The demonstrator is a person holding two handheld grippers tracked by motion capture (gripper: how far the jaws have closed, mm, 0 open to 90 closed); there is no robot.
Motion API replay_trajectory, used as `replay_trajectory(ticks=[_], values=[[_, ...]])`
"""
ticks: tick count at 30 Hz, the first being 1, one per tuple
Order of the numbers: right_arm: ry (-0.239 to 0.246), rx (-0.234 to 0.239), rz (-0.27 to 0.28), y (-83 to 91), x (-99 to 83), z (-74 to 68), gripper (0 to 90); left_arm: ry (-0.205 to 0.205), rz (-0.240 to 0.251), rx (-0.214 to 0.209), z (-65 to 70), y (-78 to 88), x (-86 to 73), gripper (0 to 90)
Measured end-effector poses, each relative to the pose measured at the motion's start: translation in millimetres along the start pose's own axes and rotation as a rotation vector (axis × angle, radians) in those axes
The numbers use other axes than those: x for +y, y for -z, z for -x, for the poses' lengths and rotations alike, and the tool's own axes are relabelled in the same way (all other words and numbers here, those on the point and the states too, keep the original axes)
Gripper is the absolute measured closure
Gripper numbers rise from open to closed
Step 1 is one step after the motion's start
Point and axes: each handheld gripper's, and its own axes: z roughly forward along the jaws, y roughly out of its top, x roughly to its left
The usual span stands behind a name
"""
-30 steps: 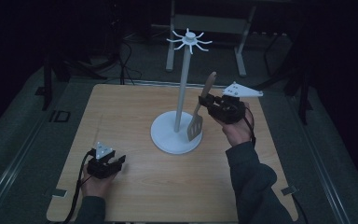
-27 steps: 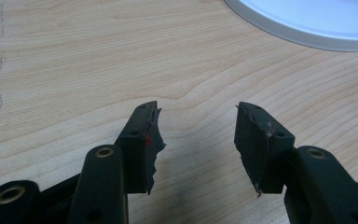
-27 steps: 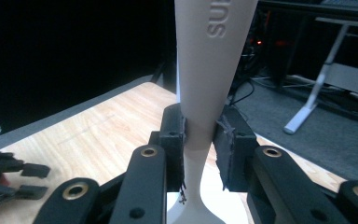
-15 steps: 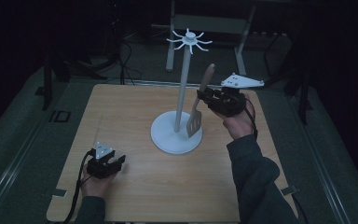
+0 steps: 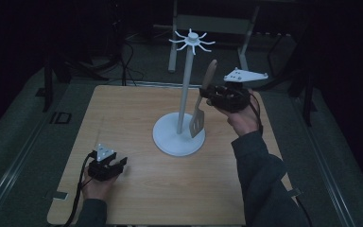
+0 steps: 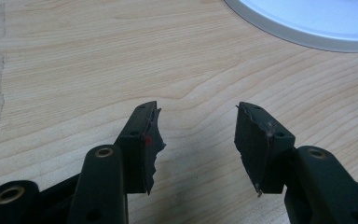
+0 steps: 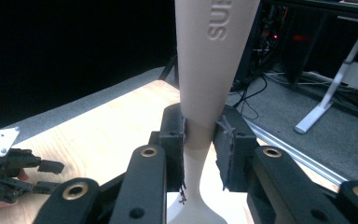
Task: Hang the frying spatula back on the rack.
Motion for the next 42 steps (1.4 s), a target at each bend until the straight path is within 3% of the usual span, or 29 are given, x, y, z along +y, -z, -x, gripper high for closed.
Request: replay_trajectory(ticks=[42], values=[[-0.009, 0.037, -0.041, -2.0, 25.9, 9.2, 74.2, -0.001, -0.002, 0.006, -0.4, -0.1, -0.5, 49.8]])
